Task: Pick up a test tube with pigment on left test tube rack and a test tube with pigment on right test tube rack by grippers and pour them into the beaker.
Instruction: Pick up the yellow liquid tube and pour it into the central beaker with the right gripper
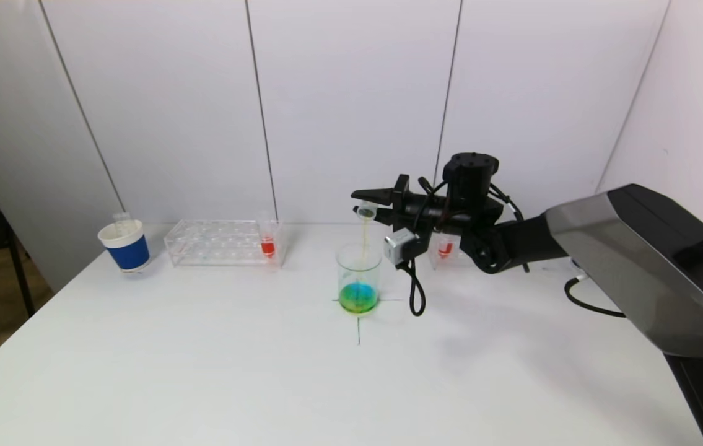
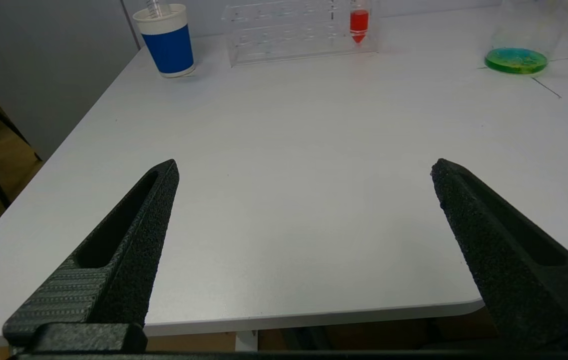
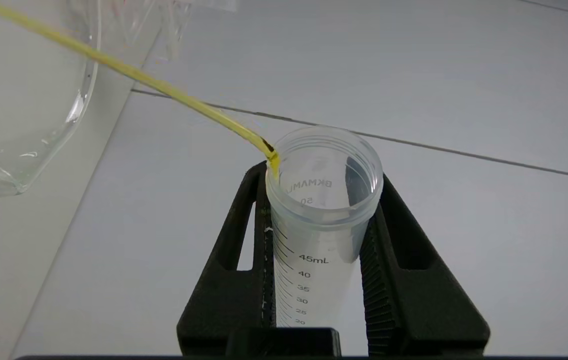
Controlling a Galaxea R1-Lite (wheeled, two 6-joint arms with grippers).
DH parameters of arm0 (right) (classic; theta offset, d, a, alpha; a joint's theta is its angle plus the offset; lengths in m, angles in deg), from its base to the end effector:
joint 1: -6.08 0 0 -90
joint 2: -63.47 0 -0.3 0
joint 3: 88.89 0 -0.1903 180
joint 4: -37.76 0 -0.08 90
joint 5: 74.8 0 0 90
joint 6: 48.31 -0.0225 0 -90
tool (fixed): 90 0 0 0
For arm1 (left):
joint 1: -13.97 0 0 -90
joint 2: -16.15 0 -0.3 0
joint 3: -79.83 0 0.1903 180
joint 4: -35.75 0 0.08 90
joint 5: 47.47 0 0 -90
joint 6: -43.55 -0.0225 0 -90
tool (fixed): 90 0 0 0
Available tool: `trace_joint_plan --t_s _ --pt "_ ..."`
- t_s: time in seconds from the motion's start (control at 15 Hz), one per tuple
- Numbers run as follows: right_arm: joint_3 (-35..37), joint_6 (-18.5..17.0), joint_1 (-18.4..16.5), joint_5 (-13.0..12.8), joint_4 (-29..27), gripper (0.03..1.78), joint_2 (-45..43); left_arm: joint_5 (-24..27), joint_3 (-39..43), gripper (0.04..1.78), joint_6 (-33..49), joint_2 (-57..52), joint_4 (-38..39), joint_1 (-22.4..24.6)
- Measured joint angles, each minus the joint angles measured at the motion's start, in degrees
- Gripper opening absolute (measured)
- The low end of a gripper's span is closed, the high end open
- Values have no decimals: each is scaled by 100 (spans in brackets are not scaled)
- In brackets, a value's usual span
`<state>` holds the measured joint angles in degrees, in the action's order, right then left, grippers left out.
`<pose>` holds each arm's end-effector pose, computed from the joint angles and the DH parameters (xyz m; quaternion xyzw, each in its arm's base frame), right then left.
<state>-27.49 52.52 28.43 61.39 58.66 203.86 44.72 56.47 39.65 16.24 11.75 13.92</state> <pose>0.4594 0.2064 0.1191 -0.6358 -0.4291 0.3647 0.5278 -0.0227 -0.0008 0.0743 0.0339 0.0057 -0.0198 0.9992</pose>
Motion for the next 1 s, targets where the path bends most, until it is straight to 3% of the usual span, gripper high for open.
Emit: trace_joint_plan --t_s 0.33,0.6,1.0 --pt "-2 212 20 2 -9 54 -52 0 0 176 7 0 1 0" --pt "6 407 20 -143 0 54 -63 0 0 176 2 0 0 0" --pt "63 388 33 -162 -26 54 -105 -2 0 176 0 0 0 0"
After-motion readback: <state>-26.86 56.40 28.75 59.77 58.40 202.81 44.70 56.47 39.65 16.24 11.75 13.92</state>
